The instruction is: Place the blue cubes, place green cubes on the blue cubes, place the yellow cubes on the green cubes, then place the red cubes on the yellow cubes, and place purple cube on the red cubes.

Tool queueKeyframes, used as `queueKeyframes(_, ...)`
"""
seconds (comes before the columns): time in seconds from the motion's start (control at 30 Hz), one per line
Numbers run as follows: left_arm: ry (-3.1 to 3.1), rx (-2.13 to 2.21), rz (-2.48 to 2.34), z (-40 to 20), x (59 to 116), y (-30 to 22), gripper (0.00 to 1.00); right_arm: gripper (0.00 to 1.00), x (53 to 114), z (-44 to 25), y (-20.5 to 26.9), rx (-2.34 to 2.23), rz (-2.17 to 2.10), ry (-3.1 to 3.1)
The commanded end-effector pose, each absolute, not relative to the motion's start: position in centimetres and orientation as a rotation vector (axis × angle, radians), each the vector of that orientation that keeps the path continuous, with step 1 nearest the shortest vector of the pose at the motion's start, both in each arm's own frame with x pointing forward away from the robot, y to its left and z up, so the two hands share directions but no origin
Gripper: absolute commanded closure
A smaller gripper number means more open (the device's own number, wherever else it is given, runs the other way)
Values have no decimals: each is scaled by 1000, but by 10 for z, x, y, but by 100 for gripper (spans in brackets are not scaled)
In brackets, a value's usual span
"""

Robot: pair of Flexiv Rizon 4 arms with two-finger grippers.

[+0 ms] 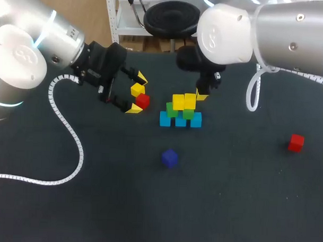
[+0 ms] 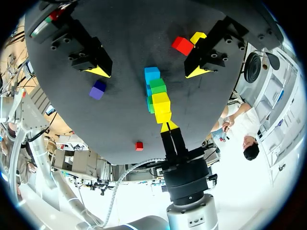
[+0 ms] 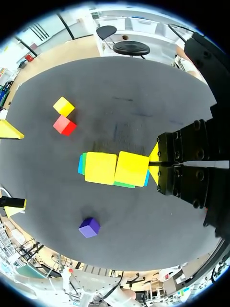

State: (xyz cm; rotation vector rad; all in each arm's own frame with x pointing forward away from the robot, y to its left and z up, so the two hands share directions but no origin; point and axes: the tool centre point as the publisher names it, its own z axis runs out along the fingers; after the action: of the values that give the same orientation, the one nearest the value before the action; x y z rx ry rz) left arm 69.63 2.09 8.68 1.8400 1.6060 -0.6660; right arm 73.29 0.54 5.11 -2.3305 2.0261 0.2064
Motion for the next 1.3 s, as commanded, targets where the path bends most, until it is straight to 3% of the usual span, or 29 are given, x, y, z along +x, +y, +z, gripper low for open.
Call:
queueKeyframes(0.03,1612,1846,-667,87,698,20,0,100,731,52,4,-2326,208,2027)
queueKeyframes(1.3,1612,1846,-667,87,698,20,0,100,729,58,4,-2329,205,2003)
